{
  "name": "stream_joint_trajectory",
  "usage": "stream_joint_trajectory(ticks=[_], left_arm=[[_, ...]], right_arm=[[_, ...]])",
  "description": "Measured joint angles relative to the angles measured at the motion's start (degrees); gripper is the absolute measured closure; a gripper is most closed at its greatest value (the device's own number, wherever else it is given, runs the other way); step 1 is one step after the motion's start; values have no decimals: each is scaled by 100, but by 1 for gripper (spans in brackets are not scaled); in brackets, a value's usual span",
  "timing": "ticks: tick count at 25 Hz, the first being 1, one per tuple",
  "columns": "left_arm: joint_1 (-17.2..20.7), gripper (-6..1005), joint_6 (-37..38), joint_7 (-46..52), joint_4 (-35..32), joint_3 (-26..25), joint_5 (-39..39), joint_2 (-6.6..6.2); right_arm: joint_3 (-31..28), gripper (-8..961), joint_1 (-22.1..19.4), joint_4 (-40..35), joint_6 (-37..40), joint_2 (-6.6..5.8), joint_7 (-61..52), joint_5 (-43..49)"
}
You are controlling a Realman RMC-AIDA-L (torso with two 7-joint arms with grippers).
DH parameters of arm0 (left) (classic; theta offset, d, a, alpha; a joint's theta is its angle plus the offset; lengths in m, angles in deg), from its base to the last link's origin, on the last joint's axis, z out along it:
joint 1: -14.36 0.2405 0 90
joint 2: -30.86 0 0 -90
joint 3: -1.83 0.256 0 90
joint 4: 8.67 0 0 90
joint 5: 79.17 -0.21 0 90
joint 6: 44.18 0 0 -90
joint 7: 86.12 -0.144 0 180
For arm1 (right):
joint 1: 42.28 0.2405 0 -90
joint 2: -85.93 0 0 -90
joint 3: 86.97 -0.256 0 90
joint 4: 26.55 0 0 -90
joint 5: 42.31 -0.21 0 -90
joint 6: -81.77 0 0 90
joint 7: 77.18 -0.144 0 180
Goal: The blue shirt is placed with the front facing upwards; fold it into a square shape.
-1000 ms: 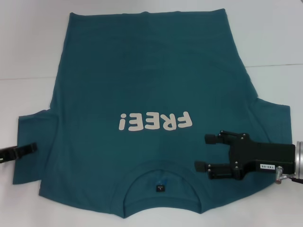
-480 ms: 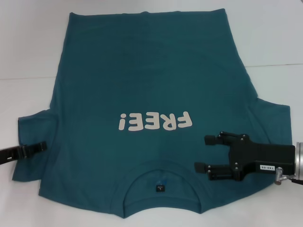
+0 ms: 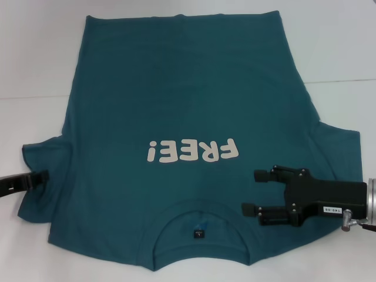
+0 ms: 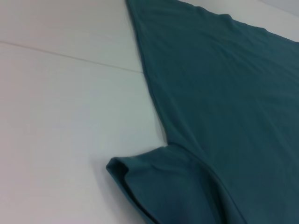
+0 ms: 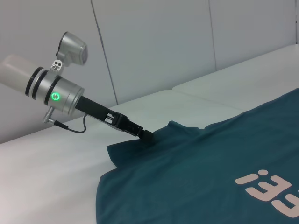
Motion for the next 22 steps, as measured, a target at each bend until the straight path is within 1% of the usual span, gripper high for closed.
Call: stream_joint_trajectory(ticks=[1, 12, 14, 22], left_arm=[[-3, 585, -1, -1, -8, -2, -2, 2], [-33, 787, 1, -9, 25, 4, -46, -6], [-35, 997, 8, -12, 25, 2, -47, -7], [-15, 999, 36, -65, -39, 7, -51, -10]], right_arm=[[-1, 12, 0, 0, 4, 0, -1, 0], [0, 12, 0, 0, 33, 0, -11, -20], [-1, 12, 0, 0, 35, 0, -11, -23], [-1, 11, -1, 0, 37, 0, -11, -27]])
